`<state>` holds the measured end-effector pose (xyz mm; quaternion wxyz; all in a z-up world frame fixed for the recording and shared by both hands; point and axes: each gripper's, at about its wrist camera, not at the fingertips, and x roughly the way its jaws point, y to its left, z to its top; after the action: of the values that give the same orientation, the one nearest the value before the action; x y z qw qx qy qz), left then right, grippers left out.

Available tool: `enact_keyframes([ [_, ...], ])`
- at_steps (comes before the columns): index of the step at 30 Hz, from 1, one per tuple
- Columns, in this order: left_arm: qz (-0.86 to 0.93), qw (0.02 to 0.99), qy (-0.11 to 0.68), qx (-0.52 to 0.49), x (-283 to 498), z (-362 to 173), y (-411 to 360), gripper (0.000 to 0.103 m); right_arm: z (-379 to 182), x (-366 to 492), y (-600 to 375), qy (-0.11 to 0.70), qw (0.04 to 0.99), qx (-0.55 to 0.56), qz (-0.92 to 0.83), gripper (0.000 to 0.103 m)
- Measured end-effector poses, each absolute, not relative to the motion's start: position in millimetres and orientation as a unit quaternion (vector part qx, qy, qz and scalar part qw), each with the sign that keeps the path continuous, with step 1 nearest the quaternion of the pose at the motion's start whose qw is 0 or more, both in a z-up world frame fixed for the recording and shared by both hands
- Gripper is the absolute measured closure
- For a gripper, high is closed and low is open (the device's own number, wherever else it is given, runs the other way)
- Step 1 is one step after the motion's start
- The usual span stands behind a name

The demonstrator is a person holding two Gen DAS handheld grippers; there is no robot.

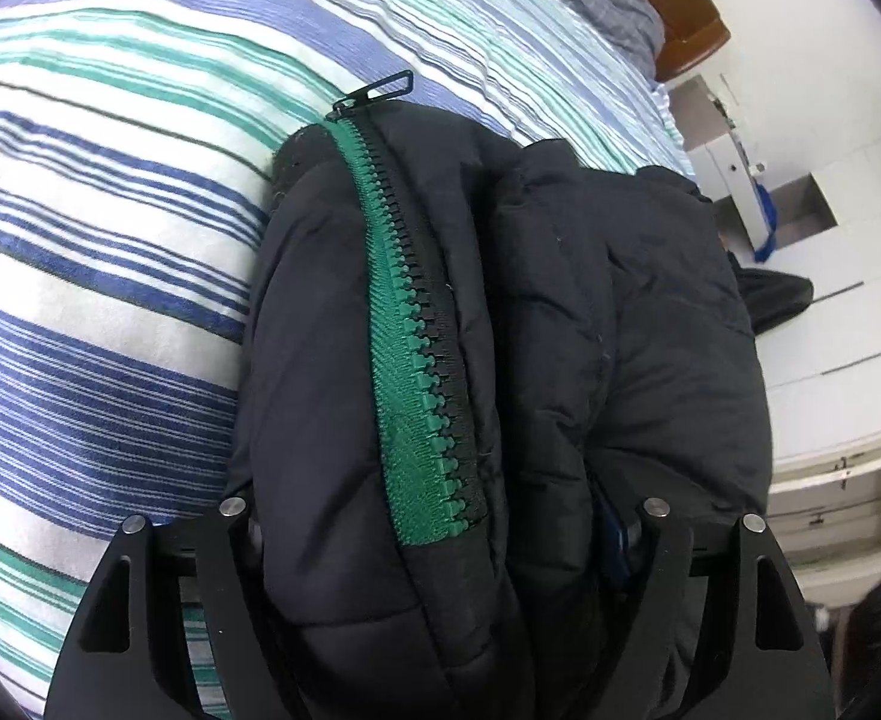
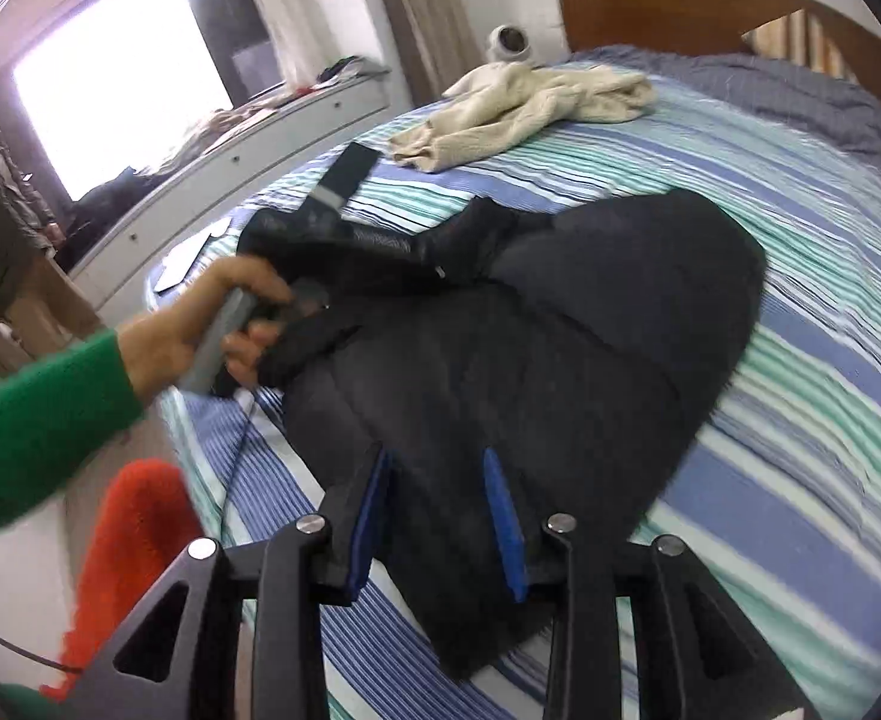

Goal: Fold large clothes

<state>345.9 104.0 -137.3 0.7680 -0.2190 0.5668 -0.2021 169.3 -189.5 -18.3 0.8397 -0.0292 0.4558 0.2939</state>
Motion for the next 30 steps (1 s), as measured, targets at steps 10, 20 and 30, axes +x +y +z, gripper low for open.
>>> enact_keyframes([
  [10,-0.2,0.774,0.565,-0.205,352.7,-140.9,102.5,0.02,-71.4,181.4,-194.3,0.459,0.843,0.045,0.278,0.071],
  [20,-0.153,0.808,0.545,-0.164,332.9,-110.7,91.8,0.015,-54.2,150.5,-184.7,0.423,0.876,0.004,0.232,0.069],
  [30,-0.103,0.876,0.466,-0.076,231.6,-41.9,132.6,0.003,-20.3,68.8,-234.4,0.404,0.898,0.025,0.173,0.021],
])
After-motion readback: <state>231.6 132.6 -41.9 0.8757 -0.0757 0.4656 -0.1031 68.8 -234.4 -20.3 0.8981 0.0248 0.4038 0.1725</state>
